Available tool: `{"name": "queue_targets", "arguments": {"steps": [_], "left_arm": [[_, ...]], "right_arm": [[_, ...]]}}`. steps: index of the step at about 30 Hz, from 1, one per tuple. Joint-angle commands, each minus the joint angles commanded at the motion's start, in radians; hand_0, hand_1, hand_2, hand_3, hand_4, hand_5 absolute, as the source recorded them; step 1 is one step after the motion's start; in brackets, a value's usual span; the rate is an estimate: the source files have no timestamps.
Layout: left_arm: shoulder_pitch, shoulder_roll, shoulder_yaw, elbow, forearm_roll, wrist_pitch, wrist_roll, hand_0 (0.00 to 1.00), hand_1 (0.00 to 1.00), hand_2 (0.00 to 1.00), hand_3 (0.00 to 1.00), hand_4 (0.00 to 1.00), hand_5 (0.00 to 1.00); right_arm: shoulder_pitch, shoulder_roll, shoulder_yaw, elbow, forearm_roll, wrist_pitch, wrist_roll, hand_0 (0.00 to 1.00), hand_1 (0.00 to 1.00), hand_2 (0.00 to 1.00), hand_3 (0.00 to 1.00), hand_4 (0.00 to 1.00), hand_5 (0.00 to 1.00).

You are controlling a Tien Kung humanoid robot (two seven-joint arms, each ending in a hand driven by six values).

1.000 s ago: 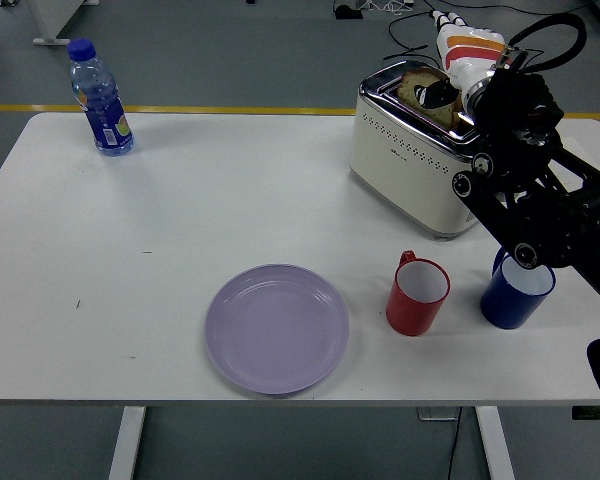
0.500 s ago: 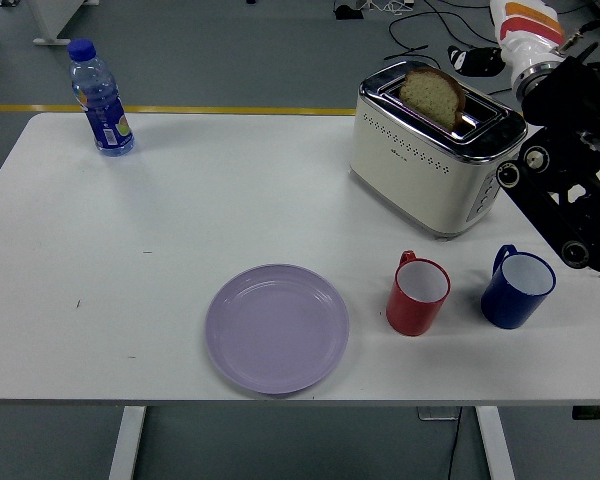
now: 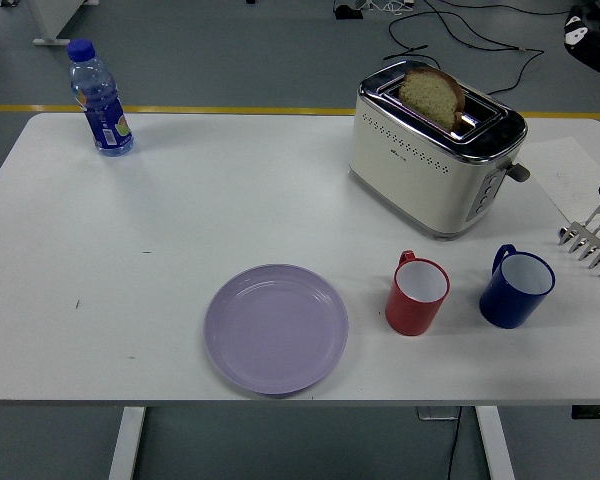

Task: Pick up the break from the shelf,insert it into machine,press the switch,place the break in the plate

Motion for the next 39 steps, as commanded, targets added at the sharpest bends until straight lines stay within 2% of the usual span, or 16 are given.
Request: {"name": "queue_targets", "arguments": {"steps": [5,6,8,17,18,24,39], "left_arm": [[0.002,0.0,-0.003,0.0,0.004,0.0,-0.001,0.657,0.592,0.593,0.602,0.331,0.945],[0.002,-0.001,-0.004,0.0,0.005,0.0,-0.001,0.656,0.593,0.593,0.602,0.331,0.945],[0.003,-0.001,-0.006,0.0,0.007,0.0,-0.001,0.656,0.593,0.593,0.602,0.331,0.945],[0.006,-0.004,-0.009,0.0,0.015,-0.003,0.0,0.656,0.592,0.594,0.603,0.33,0.945],[0.007,-0.005,-0.01,0.0,0.015,-0.003,0.0,0.655,0.592,0.596,0.602,0.329,0.945],[0.009,-0.007,-0.01,0.0,0.021,-0.005,0.001,0.655,0.592,0.596,0.602,0.329,0.946],[0.01,-0.008,-0.006,0.0,0.018,-0.005,0.0,0.654,0.592,0.598,0.603,0.329,0.946]], "right_arm": [[-0.088,-0.041,0.015,0.053,0.042,0.05,-0.011,0.139,0.237,0.339,0.779,0.428,0.104],[-0.108,-0.046,0.016,0.062,0.047,0.057,-0.013,0.087,0.195,0.308,0.768,0.429,0.096],[-0.154,-0.059,0.021,0.079,0.049,0.085,-0.027,0.087,0.195,0.308,0.768,0.429,0.096],[-0.239,-0.066,0.003,0.071,0.06,0.166,-0.055,0.075,0.177,0.298,0.766,0.449,0.121],[-0.241,-0.066,-0.003,0.068,0.06,0.173,-0.058,0.064,0.166,0.289,0.73,0.457,0.133],[-0.235,-0.05,-0.043,0.035,0.055,0.204,-0.069,0.062,0.161,0.284,0.728,0.463,0.148],[-0.207,-0.01,-0.081,-0.027,0.055,0.216,-0.077,0.059,0.156,0.281,0.731,0.472,0.167]]}}
